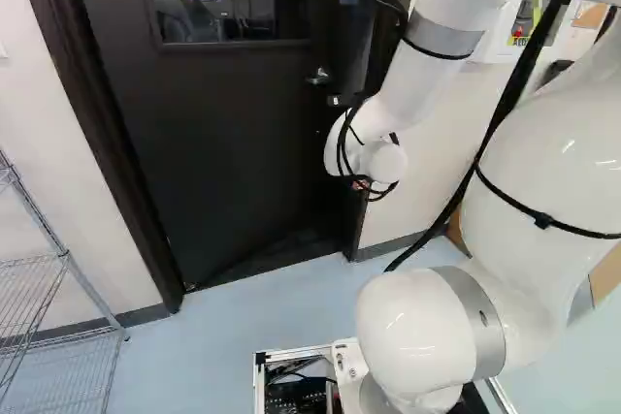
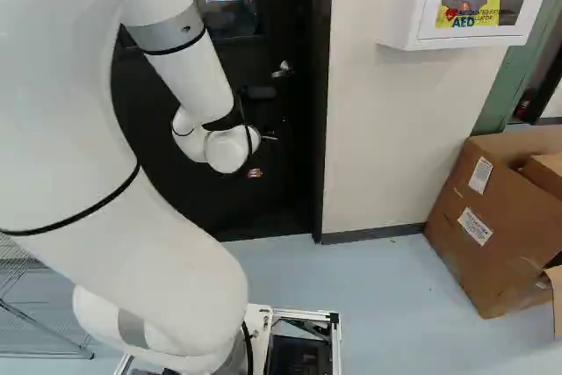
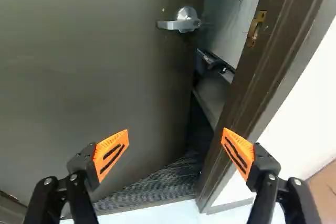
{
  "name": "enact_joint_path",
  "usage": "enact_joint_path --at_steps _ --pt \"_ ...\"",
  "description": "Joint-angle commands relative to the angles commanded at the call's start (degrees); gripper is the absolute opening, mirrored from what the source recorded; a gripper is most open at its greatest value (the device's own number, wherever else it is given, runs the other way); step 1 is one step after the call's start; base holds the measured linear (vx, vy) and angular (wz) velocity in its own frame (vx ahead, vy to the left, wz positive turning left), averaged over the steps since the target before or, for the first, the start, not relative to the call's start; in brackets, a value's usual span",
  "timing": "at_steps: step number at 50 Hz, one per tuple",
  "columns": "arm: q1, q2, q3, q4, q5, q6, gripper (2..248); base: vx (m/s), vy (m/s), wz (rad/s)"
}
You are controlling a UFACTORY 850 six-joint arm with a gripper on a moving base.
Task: Open the door and move inside
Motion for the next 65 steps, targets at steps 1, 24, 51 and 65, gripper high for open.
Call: enact_joint_path --at_steps 1,24,51,65 --pt "0.0 0.1 0.1 0.0 0.0 0.0 247 0.000 0.000 0.000" --pt "0.0 0.5 0.5 0.0 0.0 0.0 247 0.000 0.000 0.000" --pt "0.0 0.5 0.5 0.0 0.0 0.0 247 0.012 0.001 0.000" --pt "0.0 0.5 0.5 0.0 0.0 0.0 247 0.086 0.029 -0.013"
